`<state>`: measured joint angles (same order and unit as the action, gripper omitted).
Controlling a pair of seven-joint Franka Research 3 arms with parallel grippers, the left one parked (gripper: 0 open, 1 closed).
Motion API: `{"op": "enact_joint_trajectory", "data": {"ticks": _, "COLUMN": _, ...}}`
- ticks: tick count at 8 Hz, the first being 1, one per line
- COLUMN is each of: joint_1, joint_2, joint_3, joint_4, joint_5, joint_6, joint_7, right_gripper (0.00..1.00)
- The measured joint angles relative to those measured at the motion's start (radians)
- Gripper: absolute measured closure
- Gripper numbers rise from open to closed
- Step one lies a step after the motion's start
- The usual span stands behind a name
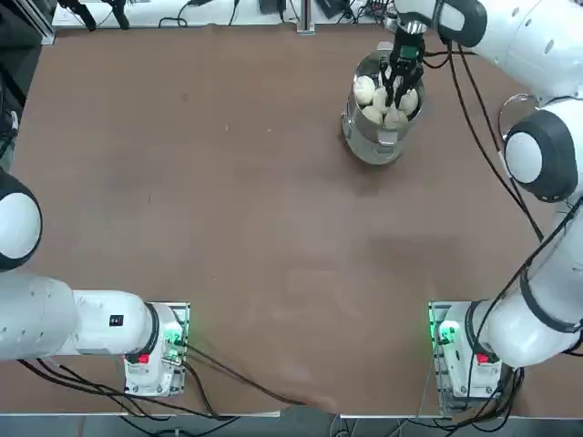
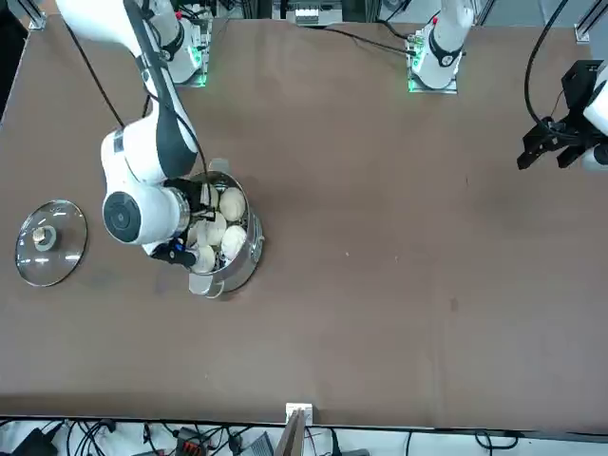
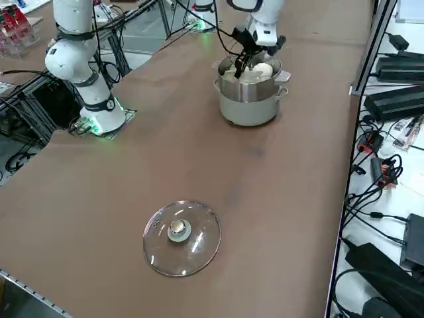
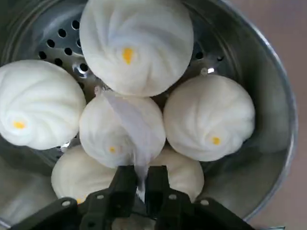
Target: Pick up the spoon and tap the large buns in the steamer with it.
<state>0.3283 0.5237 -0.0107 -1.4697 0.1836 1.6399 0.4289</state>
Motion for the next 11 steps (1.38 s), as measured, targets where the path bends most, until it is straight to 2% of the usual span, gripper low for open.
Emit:
{"op": "enact_joint_trajectory", "data": {"ticks": 1, "joint_1": 0.0, "joint_2": 0.004, "joint_3": 0.0, "joint_4": 0.003, "joint_5": 0.001, "joint_6": 0.001, "joint_7": 0.0, "right_gripper": 0.91}}
{"op": "enact_joint_trajectory", "data": {"ticks": 7, "joint_1": -0.015, "joint_2": -0.008, "joint_3": -0.008, "joint_4": 0.058, "joint_5": 0.014, "joint_6": -0.045, "joint_7": 0.0, "right_gripper": 0.91}}
{"op": "enact_joint_trajectory", "data": {"ticks": 9, "joint_1": -0.05, "joint_2": -0.015, "joint_3": -0.013, "joint_4": 0.1, "joint_5": 0.021, "joint_6": -0.107, "joint_7": -0.002, "right_gripper": 0.91}}
{"op": "enact_joint_trajectory", "data": {"ticks": 11, "joint_1": -0.125, "joint_2": -0.024, "joint_3": -0.016, "joint_4": 0.156, "joint_5": 0.065, "joint_6": -0.181, "joint_7": -0.045, "right_gripper": 0.91}}
